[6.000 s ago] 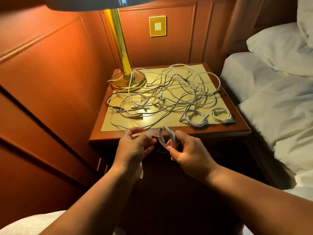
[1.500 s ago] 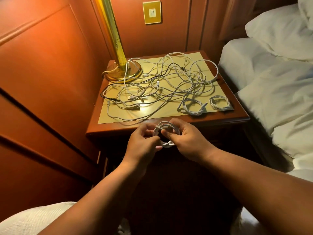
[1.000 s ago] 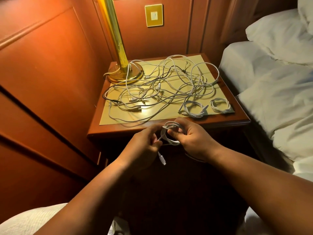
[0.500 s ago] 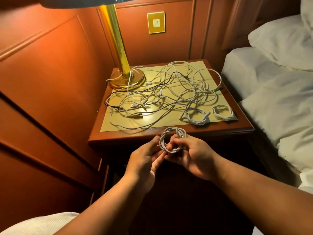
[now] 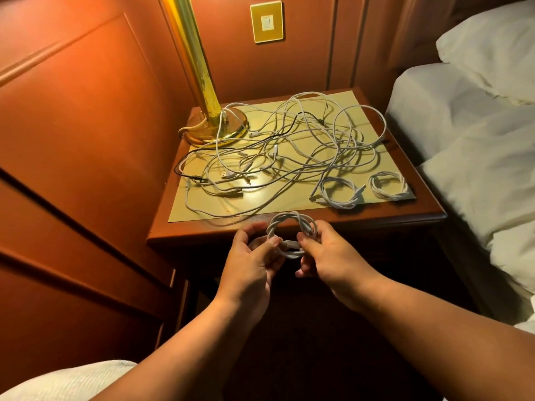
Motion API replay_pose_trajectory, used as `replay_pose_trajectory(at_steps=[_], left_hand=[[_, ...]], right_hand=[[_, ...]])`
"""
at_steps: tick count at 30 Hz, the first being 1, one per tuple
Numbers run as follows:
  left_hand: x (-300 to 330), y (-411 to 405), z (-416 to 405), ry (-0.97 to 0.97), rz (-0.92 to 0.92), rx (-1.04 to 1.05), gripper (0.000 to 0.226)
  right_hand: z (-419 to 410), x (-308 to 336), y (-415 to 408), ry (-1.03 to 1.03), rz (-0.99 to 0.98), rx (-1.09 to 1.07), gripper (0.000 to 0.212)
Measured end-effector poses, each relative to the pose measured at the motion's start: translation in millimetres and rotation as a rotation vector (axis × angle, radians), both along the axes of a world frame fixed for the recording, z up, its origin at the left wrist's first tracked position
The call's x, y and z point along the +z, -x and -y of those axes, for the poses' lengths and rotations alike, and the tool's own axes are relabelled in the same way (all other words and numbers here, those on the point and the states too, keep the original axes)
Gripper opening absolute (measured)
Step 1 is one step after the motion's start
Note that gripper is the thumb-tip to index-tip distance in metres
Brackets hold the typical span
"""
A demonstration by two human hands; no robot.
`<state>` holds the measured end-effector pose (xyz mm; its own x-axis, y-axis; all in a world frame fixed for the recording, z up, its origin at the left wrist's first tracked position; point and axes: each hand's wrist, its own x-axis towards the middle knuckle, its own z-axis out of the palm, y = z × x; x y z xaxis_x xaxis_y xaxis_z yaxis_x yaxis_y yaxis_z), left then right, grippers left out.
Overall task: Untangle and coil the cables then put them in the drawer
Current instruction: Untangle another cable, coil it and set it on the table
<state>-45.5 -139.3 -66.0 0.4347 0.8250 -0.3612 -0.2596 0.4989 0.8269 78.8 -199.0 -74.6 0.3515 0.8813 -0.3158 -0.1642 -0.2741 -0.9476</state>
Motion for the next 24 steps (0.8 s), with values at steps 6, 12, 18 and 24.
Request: replay_pose_trajectory(at_steps=[6, 12, 18, 24], left_hand=[[0, 1, -8, 0.070, 0.107, -0.051, 0.038], [5, 2, -11, -0.330, -0.149, -0.228, 0.043], [6, 9, -14, -0.615, -0.353, -0.288, 0.041], [11, 12, -14, -0.817, -0.547, -0.335, 0.043]], right_hand=[[0, -2, -5, 0.057, -0.322, -0.016, 0.018], [3, 7, -18, 0.068, -0.351, 0.010, 0.012], [5, 14, -27, 0.024, -0.213, 0.001, 0.011], [9, 23, -32, -0.010, -0.063, -0.037, 0.010]])
